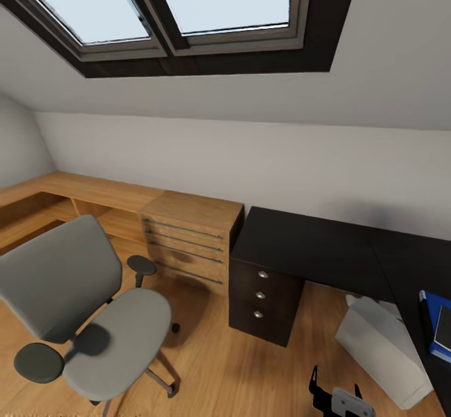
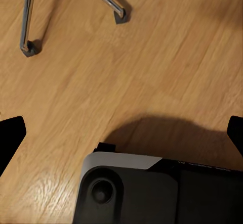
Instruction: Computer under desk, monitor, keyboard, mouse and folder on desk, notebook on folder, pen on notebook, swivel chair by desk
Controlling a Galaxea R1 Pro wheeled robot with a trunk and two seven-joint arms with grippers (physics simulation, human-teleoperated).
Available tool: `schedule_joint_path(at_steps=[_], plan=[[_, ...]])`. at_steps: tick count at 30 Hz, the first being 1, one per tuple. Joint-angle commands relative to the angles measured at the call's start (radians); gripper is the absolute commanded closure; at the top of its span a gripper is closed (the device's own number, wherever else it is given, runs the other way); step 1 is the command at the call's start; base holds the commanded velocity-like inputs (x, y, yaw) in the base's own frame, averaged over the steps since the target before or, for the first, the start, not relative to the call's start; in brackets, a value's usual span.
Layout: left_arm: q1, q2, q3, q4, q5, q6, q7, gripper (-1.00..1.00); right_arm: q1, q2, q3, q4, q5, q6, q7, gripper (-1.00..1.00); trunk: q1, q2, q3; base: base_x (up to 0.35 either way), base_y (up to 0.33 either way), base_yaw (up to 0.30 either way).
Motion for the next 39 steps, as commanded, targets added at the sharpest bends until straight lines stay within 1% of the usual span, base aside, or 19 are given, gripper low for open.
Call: schedule_joint_path(at_steps=[1, 4, 8, 12, 17, 21, 29, 39], plan=[[-0.001, 0.001, -0.009, 0.000, 0.004, -0.005, 0.008, -1.00, -0.001, 0.000, 0.009, 0.001, -0.004, -0.002, -0.005, -1.00, 0.001, -0.002, -0.004, 0.000, 0.000, 0.156], [-0.001, 0.001, -0.008, 0.000, 0.004, -0.013, 0.008, -1.00, -0.001, 0.000, 0.010, 0.001, -0.003, -0.002, -0.005, -1.00, 0.001, -0.002, -0.008, -0.035, 0.000, 0.156], [-0.001, 0.001, -0.008, 0.000, 0.004, -0.020, 0.008, -1.00, -0.001, 0.000, 0.010, 0.001, -0.003, -0.002, -0.004, -1.00, 0.001, -0.002, -0.013, -0.216, 0.000, 0.156], [-0.001, 0.002, -0.008, 0.000, 0.004, -0.022, 0.008, -1.00, -0.001, -0.001, 0.010, 0.002, 0.000, -0.002, -0.001, -1.00, 0.001, -0.002, -0.018, -0.319, 0.000, 0.161], [-0.001, 0.002, -0.007, 0.000, 0.005, -0.022, 0.008, -1.00, -0.001, -0.003, 0.010, 0.018, 0.000, -0.003, 0.041, -1.00, 0.001, -0.002, -0.024, -0.334, 0.000, 0.198], [-0.001, 0.002, -0.007, 0.000, 0.004, -0.022, 0.008, -1.00, -0.001, -0.003, 0.010, 0.028, 0.002, -0.004, 0.048, -1.00, 0.001, -0.002, -0.028, -0.334, -0.025, 0.227], [-0.001, 0.002, -0.007, 0.001, 0.005, -0.022, 0.008, -1.00, -0.001, -0.003, 0.010, 0.031, 0.019, -0.006, 0.050, -1.00, 0.001, -0.002, -0.035, -0.321, -0.053, 0.243], [-0.001, 0.001, -0.007, 0.002, 0.004, -0.022, 0.008, -1.00, -0.001, -0.003, 0.011, 0.032, 0.020, -0.006, 0.050, -1.00, 0.001, -0.002, -0.044, -0.047, -0.002, 0.252]])
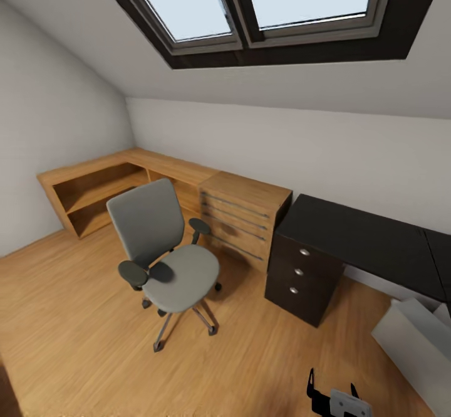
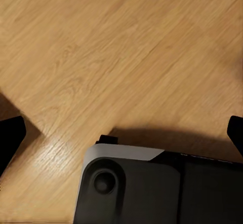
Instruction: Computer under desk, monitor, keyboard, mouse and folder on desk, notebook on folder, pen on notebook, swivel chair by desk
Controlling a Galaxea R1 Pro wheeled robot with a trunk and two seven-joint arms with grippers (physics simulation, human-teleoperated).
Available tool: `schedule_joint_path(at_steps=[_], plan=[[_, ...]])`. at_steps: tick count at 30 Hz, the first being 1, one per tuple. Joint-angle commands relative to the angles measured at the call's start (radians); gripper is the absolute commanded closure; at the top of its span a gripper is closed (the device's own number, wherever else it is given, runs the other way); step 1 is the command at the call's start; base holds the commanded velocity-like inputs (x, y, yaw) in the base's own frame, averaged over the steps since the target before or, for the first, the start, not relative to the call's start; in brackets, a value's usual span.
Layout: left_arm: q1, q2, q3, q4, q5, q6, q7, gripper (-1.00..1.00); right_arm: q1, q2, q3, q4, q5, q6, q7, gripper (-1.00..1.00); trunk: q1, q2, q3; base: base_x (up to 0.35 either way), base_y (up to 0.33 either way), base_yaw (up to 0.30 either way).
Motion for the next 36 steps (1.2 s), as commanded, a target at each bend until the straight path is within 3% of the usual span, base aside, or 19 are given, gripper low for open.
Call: schedule_joint_path(at_steps=[1, 36], plan=[[-0.001, 0.001, -0.009, 0.000, 0.004, -0.004, 0.008, -1.00, -0.001, 0.001, 0.008, 0.002, -0.005, -0.003, -0.004, -1.00, 0.001, -0.002, -0.003, -0.002, 0.000, 0.256], [-0.001, 0.006, -0.009, 0.000, 0.004, -0.004, 0.008, -1.00, -0.001, 0.002, 0.009, 0.002, -0.003, -0.007, -0.010, -1.00, 0.001, -0.002, -0.031, 0.000, 0.000, 0.258]])
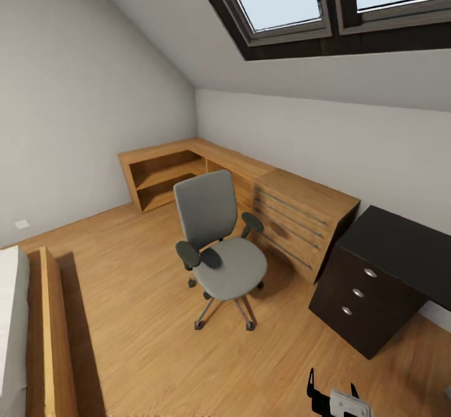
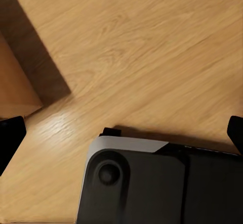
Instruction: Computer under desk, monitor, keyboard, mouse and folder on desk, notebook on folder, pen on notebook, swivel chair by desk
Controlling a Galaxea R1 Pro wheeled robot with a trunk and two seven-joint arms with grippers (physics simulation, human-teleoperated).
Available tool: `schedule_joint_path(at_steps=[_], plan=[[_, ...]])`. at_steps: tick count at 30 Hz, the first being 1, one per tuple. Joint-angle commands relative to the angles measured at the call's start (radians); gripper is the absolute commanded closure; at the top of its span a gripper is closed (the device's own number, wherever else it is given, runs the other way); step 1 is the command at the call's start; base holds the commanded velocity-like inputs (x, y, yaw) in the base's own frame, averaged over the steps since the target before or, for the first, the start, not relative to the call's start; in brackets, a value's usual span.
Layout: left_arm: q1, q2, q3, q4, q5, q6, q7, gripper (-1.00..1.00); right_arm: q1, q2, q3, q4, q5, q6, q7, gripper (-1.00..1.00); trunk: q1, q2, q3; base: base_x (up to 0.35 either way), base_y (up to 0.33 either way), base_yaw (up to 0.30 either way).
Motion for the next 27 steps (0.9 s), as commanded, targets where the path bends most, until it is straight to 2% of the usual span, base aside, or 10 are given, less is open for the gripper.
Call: schedule_joint_path(at_steps=[1, 13, 19, 27], plan=[[-0.001, 0.001, -0.009, -0.001, 0.004, -0.003, 0.008, -1.00, -0.001, 0.000, 0.009, 0.002, -0.005, -0.003, -0.004, -1.00, 0.001, -0.002, -0.003, 0.000, 0.000, 0.261], [-0.001, 0.001, -0.009, -0.001, 0.004, -0.003, 0.008, -1.00, -0.001, -0.001, 0.007, 0.002, -0.006, -0.005, -0.006, -1.00, 0.001, -0.002, -0.012, 0.000, 0.000, 0.261], [-0.001, 0.001, -0.009, -0.001, 0.004, -0.003, 0.008, -1.00, -0.001, -0.029, 0.006, 0.000, -0.008, -0.004, -0.007, -1.00, 0.001, -0.002, -0.016, 0.000, 0.000, 0.261], [-0.001, 0.001, -0.010, -0.001, 0.004, -0.003, 0.008, -1.00, -0.001, -0.033, 0.007, 0.000, -0.007, -0.004, -0.007, -1.00, 0.001, -0.002, -0.023, 0.001, 0.000, 0.261]])
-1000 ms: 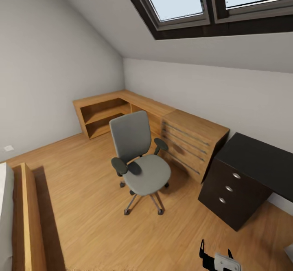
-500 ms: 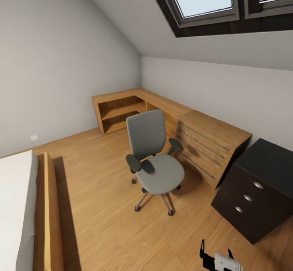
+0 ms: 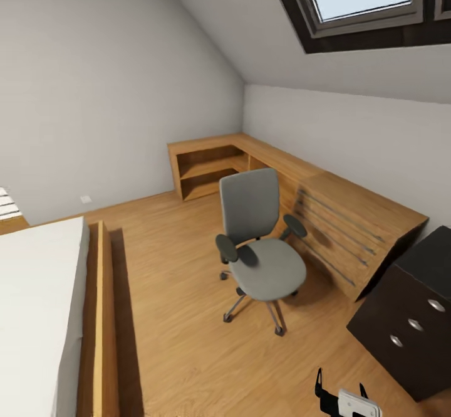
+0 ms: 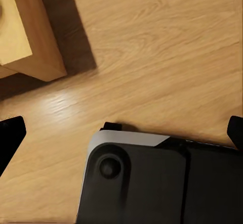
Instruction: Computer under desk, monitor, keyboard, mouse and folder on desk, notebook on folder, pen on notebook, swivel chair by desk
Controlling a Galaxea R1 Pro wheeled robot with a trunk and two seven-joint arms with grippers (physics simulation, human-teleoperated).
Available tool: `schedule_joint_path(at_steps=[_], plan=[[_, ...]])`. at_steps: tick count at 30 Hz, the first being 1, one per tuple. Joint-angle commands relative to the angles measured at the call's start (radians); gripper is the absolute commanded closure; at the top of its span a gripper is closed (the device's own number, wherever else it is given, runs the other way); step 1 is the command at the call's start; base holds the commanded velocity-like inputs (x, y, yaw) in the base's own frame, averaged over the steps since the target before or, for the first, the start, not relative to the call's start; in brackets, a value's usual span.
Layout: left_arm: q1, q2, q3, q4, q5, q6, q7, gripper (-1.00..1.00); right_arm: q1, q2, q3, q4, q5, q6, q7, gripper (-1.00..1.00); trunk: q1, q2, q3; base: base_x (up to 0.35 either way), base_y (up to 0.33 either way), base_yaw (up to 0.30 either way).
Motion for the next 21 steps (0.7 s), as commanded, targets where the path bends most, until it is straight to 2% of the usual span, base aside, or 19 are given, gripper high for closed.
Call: schedule_joint_path(at_steps=[1, 12, 16, 18, 21], plan=[[-0.001, 0.001, -0.008, -0.001, 0.004, -0.003, 0.008, -1.00, -0.001, 0.000, 0.009, 0.001, -0.005, -0.003, -0.004, -1.00, 0.001, -0.002, -0.003, 0.068, 0.000, 0.261], [-0.001, 0.001, -0.009, -0.001, 0.003, -0.013, 0.006, -1.00, -0.001, 0.007, 0.011, 0.005, -0.004, 0.004, 0.006, -1.00, 0.001, -0.002, -0.011, 0.290, 0.000, 0.251], [-0.001, 0.001, -0.009, -0.001, 0.003, -0.013, 0.007, -1.00, 0.000, 0.010, 0.012, 0.006, -0.004, 0.009, 0.032, -1.00, 0.001, -0.002, -0.012, 0.326, 0.000, 0.076], [-0.001, -0.006, -0.008, -0.005, 0.003, -0.024, 0.009, -1.00, 0.012, 0.021, 0.012, 0.008, 0.009, 0.021, 0.043, -1.00, 0.008, -0.016, -0.018, 0.000, 0.000, 0.000], [-0.001, -0.010, -0.009, -0.005, 0.004, -0.041, 0.009, -1.00, 0.013, 0.024, 0.013, 0.007, 0.028, 0.039, 0.059, -1.00, 0.020, -0.037, -0.028, 0.000, 0.000, 0.000]])
